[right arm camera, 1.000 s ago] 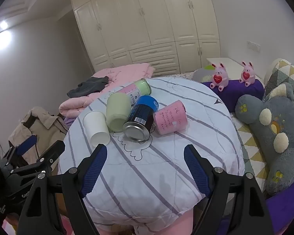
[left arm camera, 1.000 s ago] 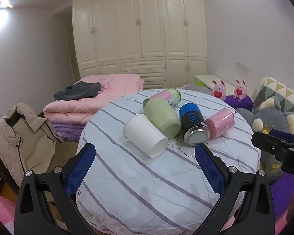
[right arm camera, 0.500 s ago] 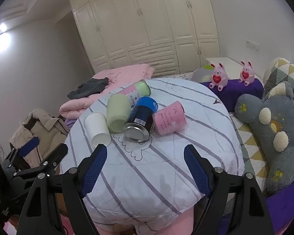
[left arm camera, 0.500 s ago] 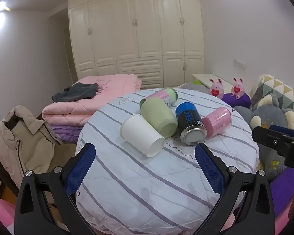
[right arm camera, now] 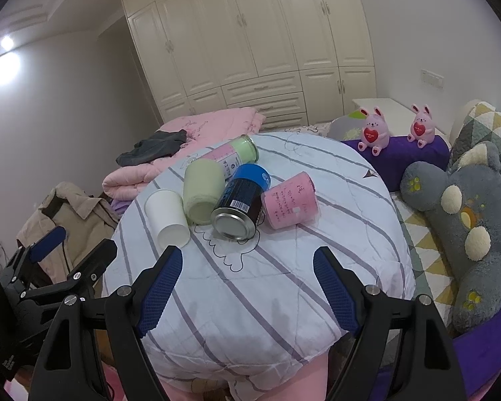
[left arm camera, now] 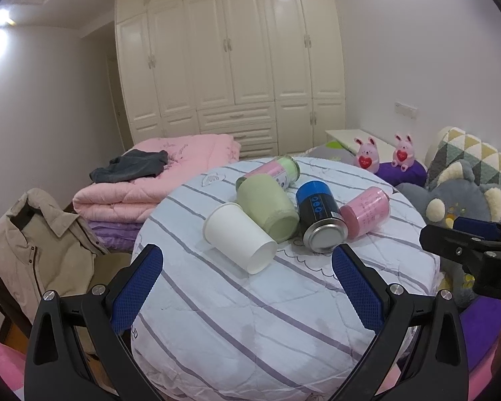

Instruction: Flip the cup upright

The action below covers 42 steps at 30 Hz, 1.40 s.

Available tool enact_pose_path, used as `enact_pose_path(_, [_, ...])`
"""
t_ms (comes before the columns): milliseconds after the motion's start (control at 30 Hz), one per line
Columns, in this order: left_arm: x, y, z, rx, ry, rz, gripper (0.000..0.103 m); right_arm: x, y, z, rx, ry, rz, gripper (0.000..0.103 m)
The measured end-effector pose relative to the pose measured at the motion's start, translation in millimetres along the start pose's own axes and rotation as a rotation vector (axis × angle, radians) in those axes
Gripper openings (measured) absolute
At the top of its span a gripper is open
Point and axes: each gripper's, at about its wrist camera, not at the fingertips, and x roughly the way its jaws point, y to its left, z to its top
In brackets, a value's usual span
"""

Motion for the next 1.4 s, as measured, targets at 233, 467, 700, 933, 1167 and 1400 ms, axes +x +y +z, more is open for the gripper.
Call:
enact_pose_path(233, [-2.0,0.5,0.1,-0.004,-0.013,0.009,0.102,-3.7,1.8,0.1,-0.003,-0.016,0.009,0.082])
enact_pose_path(467, [-3.0,0.9,1.1,-0.003,-0.019,0.009,0.102,-5.3,1.1,1.9,0.000,-0.017,-0.004,0.082])
enact_pose_path(700, [-3.9,0.8,0.6,-0.008,-0.022,0.007,0.102,-6.7,4.5,1.9,-0.008,-0.017,-0.002,0.082])
enact_pose_path(933, [-5.5,5.2,-1.4,-0.023,-0.022,0.012,0.102,-5.4,6.9,0.2,-0.009,-0.008,-0.003,0.082])
enact_pose_path(1167, [-2.0,7.0,-1.9,-0.024,-0.014,0.019,0.102,-1.8,5.0,0.4,0.004,0.003,-0.008,0.082])
enact_pose_path(1400, [11.8,6.6,1.1,-0.011,0.032,0.011,0.102,8.1,5.7,3.5,0.007,0.033,-0.006,0.082])
